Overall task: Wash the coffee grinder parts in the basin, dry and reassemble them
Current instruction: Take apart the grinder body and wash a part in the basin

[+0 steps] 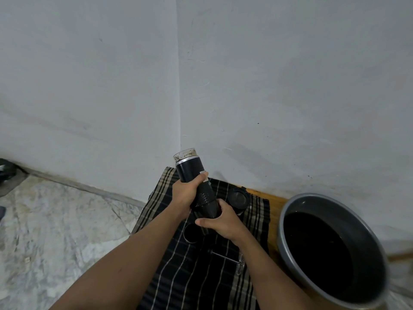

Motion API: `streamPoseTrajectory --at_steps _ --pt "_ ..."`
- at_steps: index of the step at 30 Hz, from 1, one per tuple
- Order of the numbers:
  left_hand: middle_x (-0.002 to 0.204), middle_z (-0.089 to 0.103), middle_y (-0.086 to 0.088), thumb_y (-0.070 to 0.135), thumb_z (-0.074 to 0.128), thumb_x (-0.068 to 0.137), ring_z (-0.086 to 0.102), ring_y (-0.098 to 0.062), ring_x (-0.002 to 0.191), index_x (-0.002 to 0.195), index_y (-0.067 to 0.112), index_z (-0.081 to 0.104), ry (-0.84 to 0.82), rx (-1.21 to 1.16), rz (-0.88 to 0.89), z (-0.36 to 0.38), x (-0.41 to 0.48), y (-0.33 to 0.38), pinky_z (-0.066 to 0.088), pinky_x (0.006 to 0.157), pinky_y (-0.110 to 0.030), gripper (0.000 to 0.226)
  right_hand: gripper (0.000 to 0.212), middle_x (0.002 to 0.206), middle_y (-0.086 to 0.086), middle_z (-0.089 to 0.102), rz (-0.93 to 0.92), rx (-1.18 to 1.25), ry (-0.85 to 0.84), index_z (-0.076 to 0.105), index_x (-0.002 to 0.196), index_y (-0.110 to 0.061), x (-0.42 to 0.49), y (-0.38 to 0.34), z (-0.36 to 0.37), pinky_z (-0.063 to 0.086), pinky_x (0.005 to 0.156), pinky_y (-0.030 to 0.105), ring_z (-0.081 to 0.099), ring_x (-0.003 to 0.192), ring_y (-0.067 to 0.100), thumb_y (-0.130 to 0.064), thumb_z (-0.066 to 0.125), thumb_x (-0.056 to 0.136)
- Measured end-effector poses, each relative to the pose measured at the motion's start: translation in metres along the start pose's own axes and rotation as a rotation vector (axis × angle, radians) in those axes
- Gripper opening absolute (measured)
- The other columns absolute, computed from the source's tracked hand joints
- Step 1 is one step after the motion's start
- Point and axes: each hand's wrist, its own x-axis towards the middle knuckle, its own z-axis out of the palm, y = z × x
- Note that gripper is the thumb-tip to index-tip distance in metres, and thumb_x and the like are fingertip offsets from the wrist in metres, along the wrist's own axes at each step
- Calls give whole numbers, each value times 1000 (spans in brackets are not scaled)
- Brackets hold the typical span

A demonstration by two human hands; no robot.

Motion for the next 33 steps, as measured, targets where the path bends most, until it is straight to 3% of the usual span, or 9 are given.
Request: streamPoseTrajectory --at_steps 5,9,11,15,22,28,33 --pt "89 78 -7 31 91 73 76 -22 82 98 15 73 73 -49 -26 -4 1 -7 62 74 -37 35 65 108 -4 70 13 -49 9 58 117 -22 1 3 1 57 76 21 70 94 9 -34 94 64" --pt "89 77 -7 29 88 77 75 -15 72 100 14 72 45 -25 -17 -11 -1 -6 59 59 -27 31 72 113 -10 70 45 -103 -76 61 120 -27 0 8 -2 53 86 21 68 101 4 -44 95 59" --pt "91 76 -8 32 90 74 75 -21 80 96 16 71 94 -36 -14 -15 1 -5 62 69 -35 33 77 118 -13 66 72 -149 -83 59 121 -30 -1 14 -3 52 91 26 64 107 4 -48 96 56" --pt "100 75 -3 35 92 71 74 -22 94 102 21 69 163 -83 22 -26 9 -8 61 86 -42 41 72 118 -13 62 72 -139 -23 56 121 -28 -5 27 0 46 80 17 60 106 0 -36 96 62" --pt "108 74 7 34 99 59 69 -8 100 118 21 68 284 164 223 -58 16 -38 57 95 -36 69 80 120 -14 63 -10 -153 101 54 126 -30 -5 44 3 51 100 33 60 114 5 -37 96 57" --pt "117 71 6 43 101 47 67 -19 113 129 26 60 297 458 213 -77 30 -64 54 100 -43 93 97 130 -15 59 -57 -208 162 48 138 -31 -6 45 3 48 105 35 56 124 8 -41 95 55" --pt "116 72 4 37 101 49 66 -20 112 124 22 62 277 521 254 -82 35 -79 54 100 -45 86 91 130 -13 57 -81 -229 200 45 137 -31 -7 42 2 46 107 36 53 124 10 -30 96 61"
